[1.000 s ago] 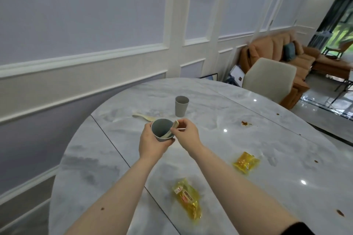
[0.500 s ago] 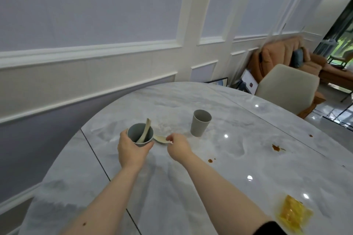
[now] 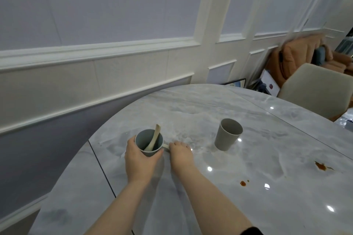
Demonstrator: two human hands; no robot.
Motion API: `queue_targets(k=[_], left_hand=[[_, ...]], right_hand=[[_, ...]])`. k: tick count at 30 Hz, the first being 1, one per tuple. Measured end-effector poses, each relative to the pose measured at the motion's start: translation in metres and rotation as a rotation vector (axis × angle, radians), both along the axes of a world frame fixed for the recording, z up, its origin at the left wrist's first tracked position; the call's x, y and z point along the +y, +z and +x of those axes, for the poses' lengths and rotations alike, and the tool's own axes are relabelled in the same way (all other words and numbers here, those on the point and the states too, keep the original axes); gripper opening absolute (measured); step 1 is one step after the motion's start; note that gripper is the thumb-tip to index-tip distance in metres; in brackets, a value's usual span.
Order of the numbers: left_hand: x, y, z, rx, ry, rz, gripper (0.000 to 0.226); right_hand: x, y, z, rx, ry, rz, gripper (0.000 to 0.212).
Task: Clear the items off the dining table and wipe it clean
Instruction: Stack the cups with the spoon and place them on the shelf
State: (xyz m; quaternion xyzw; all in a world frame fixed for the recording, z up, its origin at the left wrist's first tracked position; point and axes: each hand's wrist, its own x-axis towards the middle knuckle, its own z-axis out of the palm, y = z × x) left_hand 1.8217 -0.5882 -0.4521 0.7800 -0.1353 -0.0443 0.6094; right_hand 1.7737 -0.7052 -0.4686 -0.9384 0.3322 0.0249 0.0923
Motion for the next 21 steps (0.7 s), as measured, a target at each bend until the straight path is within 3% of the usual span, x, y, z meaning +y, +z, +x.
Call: queue_targets(k=[4,8,13,18,21], left_hand=[[-0.004,-0.003,0.003,-0.008,0.008,0.015,0.078],[-0.015,0.001,0.000,-0.003,0.007,0.024,0.078],[-0.039,0.010,-0.013,0.006,-0.028,0.023,0.080],[-0.069,0.018,-0.037,0.016,-0.099,-0.003,0.080],[-0.086,0.024,-0.050,0.022,-0.147,-0.003,0.082]], right_hand=[[0.002,0.001,0.001,-0.135,-0.078,0.090,0.027],[-0.004,0.015,-0.012,-0.337,-0.320,0.220,0.015],[-0.030,0.048,-0.036,-0.574,-0.527,0.336,0.021],[-0.065,0.085,-0.070,-1.023,-0.600,0.368,0.031],[-0.082,0.104,-0.088,-1.204,-0.634,0.370,0.012]])
